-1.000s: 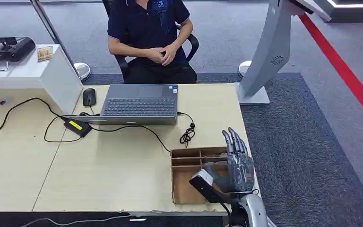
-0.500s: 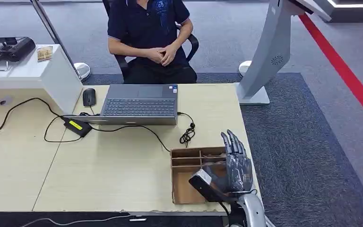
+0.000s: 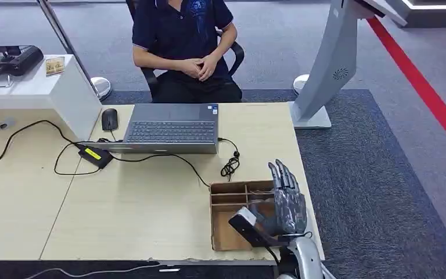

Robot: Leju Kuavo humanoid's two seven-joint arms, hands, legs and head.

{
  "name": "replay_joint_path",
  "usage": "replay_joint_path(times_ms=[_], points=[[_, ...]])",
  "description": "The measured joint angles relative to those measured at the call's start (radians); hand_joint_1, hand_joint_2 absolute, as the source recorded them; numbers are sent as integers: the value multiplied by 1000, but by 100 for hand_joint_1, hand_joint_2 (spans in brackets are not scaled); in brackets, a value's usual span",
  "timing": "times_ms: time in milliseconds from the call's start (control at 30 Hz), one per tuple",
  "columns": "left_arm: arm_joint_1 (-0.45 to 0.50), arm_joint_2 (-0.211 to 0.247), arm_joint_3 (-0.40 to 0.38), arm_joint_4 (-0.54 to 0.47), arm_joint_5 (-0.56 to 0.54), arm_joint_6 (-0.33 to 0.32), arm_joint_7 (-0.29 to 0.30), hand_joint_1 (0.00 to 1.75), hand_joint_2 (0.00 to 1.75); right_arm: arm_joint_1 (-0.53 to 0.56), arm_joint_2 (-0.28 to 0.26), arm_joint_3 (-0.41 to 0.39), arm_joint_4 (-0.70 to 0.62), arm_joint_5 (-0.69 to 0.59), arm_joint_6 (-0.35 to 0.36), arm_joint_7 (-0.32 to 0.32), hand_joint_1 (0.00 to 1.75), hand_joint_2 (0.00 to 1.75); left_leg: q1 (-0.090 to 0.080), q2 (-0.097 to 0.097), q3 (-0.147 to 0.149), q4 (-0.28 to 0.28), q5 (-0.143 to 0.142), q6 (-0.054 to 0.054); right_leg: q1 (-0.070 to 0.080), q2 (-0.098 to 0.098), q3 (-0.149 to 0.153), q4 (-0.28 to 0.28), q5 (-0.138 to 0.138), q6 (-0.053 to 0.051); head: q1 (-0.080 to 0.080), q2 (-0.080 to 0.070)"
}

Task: Pass the card to the sensor for recognition and then transmit it.

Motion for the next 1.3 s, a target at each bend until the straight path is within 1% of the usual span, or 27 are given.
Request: replay_joint_path(times_ms=[467,533,600,633,667,900,967,1100,1167,1300], points=[[0,0,0,0,-2,0,0,0,0,-4,3,0,16,19,-2,0,0,175,0,0,0,0,0,0,0,0,0,0,0,0,0,0],[0,0,0,0,-2,0,0,0,0,-4,3,0,18,21,-2,2,3,175,0,0,0,0,0,0,0,0,0,0,0,0,0,0],[0,0,0,0,-3,0,0,0,0,-4,3,0,18,22,-2,2,3,175,0,0,0,0,0,0,0,0,0,0,0,0,0,0],[0,0,0,0,-3,0,0,0,0,-4,3,0,19,24,-2,2,9,175,0,0,0,0,0,0,0,0,0,0,0,0,0,0],[0,0,0,0,-3,0,0,0,0,-4,3,0,20,24,-2,2,10,175,0,0,0,0,0,0,0,0,0,0,0,0,0,0],[0,0,0,0,-4,-1,-1,0,0,-4,3,-1,23,24,-2,2,10,175,0,0,0,0,0,0,0,0,0,0,0,0,0,0],[0,1,0,0,-6,-2,-1,0,0,-4,3,-1,23,24,-2,2,19,175,0,0,0,0,0,0,0,0,0,0,0,0,0,0],[0,2,0,0,-6,-2,-1,0,0,-4,3,-1,23,24,-2,2,19,175,0,0,0,0,0,0,0,0,0,0,0,0,0,0],[0,2,0,0,-7,-2,-1,0,0,-4,3,-1,24,24,-2,2,31,175,0,0,0,0,0,0,0,0,0,0,0,0,0,0],[0,2,0,0,-8,-3,-1,0,0,-4,3,-2,24,24,-2,2,37,175,0,0,0,0,0,0,0,0,0,0,0,0,0,0]])
